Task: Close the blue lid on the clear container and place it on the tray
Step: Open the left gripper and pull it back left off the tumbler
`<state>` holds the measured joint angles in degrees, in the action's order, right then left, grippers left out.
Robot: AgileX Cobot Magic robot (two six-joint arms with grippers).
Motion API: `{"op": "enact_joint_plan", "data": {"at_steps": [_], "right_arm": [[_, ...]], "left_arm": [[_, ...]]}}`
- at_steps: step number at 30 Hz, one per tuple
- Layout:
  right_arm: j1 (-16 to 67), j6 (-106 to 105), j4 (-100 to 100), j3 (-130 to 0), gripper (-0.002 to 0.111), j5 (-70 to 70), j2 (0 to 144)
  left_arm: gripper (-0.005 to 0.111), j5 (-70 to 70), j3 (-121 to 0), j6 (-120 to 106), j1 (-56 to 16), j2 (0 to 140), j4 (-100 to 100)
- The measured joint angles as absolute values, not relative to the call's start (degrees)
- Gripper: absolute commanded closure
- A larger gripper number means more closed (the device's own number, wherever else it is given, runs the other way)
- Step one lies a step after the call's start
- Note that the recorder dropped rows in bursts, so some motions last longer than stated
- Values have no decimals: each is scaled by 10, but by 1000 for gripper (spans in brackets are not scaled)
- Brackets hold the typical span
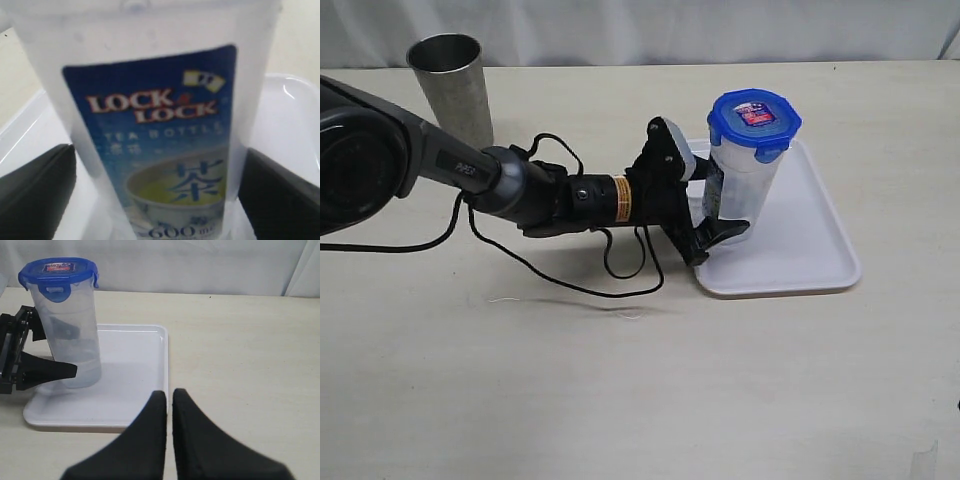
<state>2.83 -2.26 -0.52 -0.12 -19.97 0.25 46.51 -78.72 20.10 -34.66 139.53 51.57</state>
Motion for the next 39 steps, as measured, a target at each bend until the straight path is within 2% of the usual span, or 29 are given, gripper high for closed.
{"op": "enact_joint_plan", "data": {"at_steps": [24, 39], "right_arm": [[28, -23, -5, -1, 104, -200, 3], [28, -23, -5, -1, 104, -200, 3]], "left_arm": [[26, 312, -787, 364, -347, 1314, 669], [26, 187, -756, 373, -347, 1259, 696]]}}
